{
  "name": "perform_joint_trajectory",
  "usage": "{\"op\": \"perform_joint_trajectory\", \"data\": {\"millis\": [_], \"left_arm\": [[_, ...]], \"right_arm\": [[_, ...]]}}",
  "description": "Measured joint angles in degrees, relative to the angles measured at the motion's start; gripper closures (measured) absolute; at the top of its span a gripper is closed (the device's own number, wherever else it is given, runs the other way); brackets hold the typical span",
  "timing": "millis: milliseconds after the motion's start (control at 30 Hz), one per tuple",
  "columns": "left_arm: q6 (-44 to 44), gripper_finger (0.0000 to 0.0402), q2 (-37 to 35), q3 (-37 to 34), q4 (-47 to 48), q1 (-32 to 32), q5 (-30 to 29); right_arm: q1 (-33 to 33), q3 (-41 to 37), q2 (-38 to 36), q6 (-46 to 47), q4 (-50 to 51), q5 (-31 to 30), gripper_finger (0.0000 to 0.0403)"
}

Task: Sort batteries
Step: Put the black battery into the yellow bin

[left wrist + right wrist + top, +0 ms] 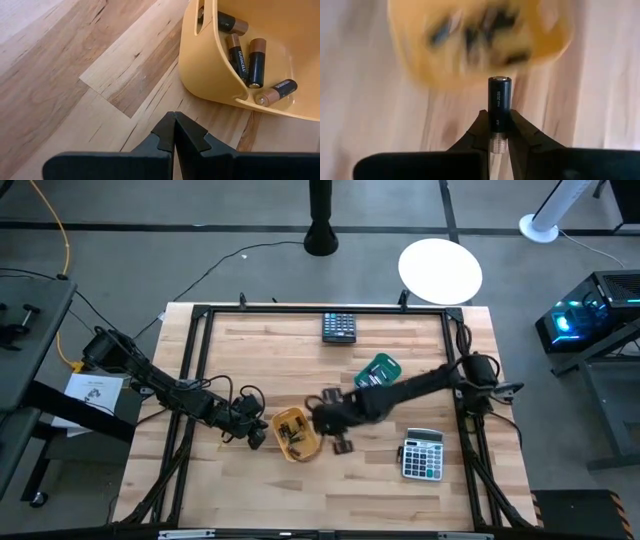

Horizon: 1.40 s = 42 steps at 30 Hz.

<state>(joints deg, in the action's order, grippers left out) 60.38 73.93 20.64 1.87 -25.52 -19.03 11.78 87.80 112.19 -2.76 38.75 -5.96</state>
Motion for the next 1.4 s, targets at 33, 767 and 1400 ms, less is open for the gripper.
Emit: {"op": "perform_joint_trajectory", "data": {"millis": [33, 767, 1400], "left_arm": [[-0.02, 0.0401, 0.0, 0.0, 0.04, 0.0, 0.0], [-0.04, 0.0402, 0.0, 0.0, 0.55, 0.0, -0.19], [-1.36, 0.0402, 0.02, -0.02, 1.31, 0.0, -0.72]], "right_arm": [[-1.18, 1.03, 0.01, 0.53, -1.86, 1.51, 0.0384], [-3.54, 4.92, -0.32, 4.03, 11.52, 9.85, 0.0203], [10.83, -24.42, -15.47, 43.02, 18.4, 17.26, 0.022]]}}
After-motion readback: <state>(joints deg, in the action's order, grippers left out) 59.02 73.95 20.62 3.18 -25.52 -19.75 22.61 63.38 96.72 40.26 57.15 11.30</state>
